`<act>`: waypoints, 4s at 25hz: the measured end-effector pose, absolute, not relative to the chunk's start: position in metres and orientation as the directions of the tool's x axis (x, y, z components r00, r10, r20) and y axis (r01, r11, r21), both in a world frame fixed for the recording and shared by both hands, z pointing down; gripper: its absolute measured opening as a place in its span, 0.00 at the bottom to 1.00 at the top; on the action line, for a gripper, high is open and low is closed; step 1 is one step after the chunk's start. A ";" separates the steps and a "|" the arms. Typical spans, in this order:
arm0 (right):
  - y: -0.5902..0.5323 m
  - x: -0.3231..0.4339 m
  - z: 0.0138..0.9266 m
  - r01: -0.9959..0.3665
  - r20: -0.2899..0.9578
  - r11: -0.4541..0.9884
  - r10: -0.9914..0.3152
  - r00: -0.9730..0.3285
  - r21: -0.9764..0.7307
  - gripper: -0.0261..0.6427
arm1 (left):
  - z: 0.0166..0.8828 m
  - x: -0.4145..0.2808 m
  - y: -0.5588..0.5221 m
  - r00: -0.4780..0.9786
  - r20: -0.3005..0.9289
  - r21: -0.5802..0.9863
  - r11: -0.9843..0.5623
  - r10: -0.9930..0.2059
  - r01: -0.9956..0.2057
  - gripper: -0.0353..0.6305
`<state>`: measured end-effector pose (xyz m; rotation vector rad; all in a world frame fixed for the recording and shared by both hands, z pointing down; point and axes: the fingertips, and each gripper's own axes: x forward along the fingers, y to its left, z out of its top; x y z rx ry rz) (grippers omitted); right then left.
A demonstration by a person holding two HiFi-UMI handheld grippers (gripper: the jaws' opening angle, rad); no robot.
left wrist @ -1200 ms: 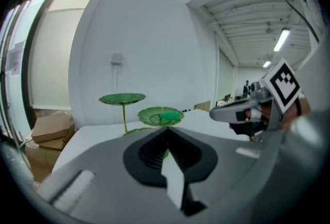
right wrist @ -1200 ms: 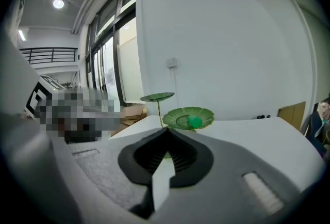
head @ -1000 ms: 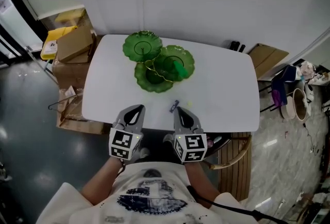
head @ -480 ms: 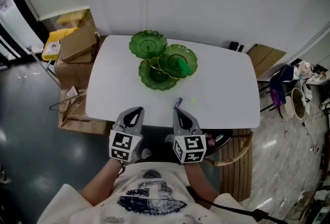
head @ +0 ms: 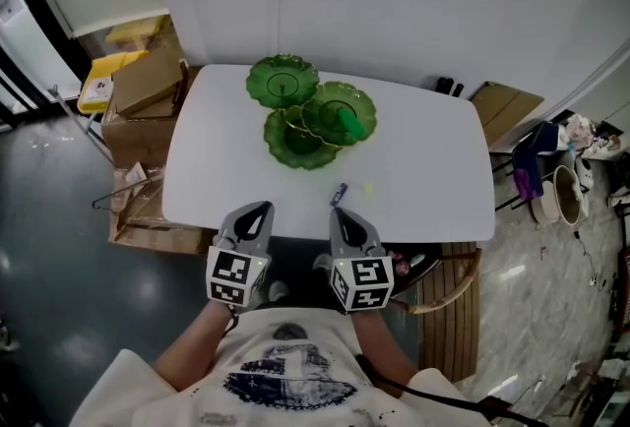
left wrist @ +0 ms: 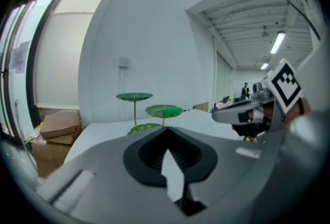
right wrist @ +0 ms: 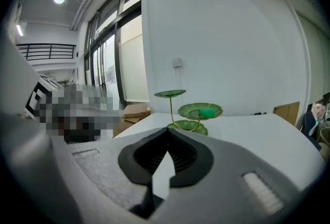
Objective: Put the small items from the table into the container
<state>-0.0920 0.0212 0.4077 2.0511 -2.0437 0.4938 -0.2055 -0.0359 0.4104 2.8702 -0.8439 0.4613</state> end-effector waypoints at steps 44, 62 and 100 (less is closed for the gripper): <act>0.037 0.050 0.437 -0.984 0.409 -0.024 -0.911 -0.052 -0.179 0.04 | 0.453 -0.071 -0.018 0.766 0.445 0.037 -0.846 -0.464 -0.533 0.04; 0.054 0.101 0.448 -0.983 0.407 0.036 -0.907 -0.109 -0.182 0.04 | 0.467 -0.023 0.004 0.717 0.478 0.022 -0.809 -0.508 -0.587 0.04; 0.016 0.123 0.553 -0.974 0.551 -0.016 -0.826 -0.114 -0.226 0.04 | 0.597 0.019 -0.030 0.687 0.656 0.139 -0.845 -0.313 -0.517 0.14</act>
